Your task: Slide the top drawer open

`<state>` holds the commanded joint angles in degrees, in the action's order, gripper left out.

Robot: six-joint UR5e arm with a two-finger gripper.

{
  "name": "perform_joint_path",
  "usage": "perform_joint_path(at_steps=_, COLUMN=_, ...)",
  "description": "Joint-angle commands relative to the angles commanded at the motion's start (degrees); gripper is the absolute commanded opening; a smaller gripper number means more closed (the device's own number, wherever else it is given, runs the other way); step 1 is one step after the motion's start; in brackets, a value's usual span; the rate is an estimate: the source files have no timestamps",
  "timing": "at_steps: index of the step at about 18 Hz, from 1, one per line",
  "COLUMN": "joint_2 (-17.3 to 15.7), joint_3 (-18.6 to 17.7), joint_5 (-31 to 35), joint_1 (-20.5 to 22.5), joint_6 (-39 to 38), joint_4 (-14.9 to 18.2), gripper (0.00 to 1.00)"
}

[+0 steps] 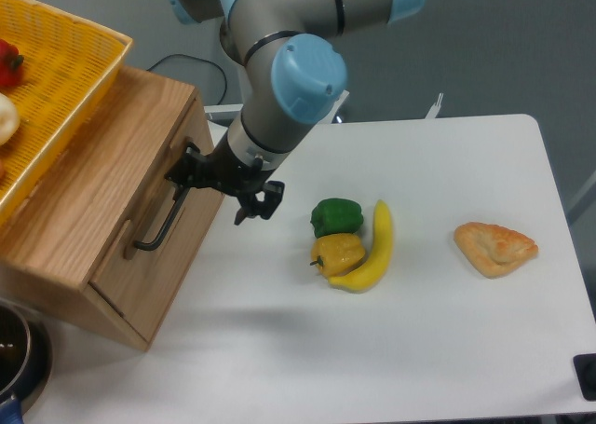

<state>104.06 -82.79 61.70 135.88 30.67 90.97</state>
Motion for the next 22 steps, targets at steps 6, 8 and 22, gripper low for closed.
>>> perform_joint_path(at_steps=6, joint_2=0.6, joint_3=-0.3, joint_5=0.1, joint_1=-0.4, joint_6=-0.1, joint_4=-0.3, gripper=1.0)
perform_joint_path(at_steps=8, joint_2=0.6, joint_3=-0.5, joint_5=0.2, joint_1=-0.5, joint_6=-0.1, joint_4=-0.3, gripper=1.0)
perform_joint_path(at_steps=22, joint_2=0.9, joint_3=-1.8, joint_5=0.4, joint_1=-0.7, joint_6=-0.2, joint_4=-0.4, gripper=1.0)
